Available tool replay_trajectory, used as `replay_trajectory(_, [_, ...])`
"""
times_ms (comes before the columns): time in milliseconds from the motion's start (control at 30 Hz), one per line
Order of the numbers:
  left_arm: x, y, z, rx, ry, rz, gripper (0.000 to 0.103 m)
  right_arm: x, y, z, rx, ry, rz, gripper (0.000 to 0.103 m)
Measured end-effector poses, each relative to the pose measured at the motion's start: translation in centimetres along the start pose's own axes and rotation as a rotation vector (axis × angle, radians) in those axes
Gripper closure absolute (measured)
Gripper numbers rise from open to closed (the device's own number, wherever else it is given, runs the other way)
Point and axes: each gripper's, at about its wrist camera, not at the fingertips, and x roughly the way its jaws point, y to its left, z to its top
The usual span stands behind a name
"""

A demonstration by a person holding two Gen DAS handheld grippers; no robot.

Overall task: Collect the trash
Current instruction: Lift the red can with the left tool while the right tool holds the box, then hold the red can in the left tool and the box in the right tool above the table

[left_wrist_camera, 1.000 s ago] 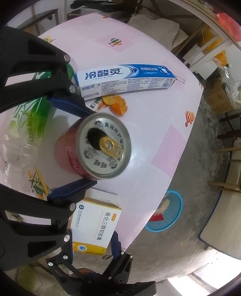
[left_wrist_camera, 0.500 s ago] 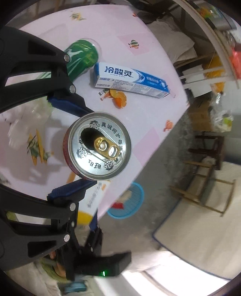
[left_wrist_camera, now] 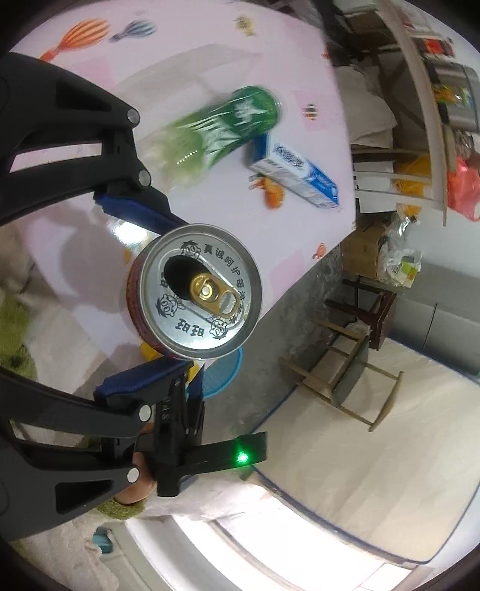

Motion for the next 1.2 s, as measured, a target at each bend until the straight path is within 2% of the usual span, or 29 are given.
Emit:
replay_trajectory(167, [1.1,-0.7,-3.3,0.02,-0.06,0.067,0.041,-0.3,0.4,0.0,-0.013,0.001,-0.042,0.043])
replay_trajectory(267, [2.4,-1.0,-4.9,0.039,-0.068,0.115,0.041,-0.5,1.0,0.1,-0.041,0.0,-0.07,0.043])
replay_trajectory(400, [3.4,-1.3,-6.3,0.058,-0.065,0.135,0.041,-0.8,1.3,0.2,-0.069,0.004,-0.099,0.042])
replay_trajectory(533, [3.5,-2.2,-7.1,0.112,-0.111,0.164,0.041,-1.6,1.6,0.1,-0.083,0.005,-0.112,0.042])
replay_trajectory(633, [3.9,-2.7,-7.3,0.14,-0.118,0.164,0.041,-2.0,2.0,0.1,-0.101,-0.004,-0.113,0.04])
replay_trajectory(733, [4.0,-2.9,-7.6,0.133,-0.117,0.133,0.041,-2.3,2.5,0.2,-0.121,-0.009,-0.113,0.036])
replay_trajectory(933, [4.0,-2.6,-7.6,0.133,-0.127,0.109,0.04,-1.9,3.6,0.6,-0.195,0.032,-0.107,0.03])
replay_trajectory(1100, [4.2,-2.7,-7.9,0.146,-0.136,0.111,0.041,-1.2,4.1,0.9,-0.239,0.059,-0.144,0.029])
replay_trajectory(1200, [4.1,-2.8,-8.1,0.144,-0.147,0.104,0.041,-1.2,4.3,1.1,-0.244,0.069,-0.126,0.029])
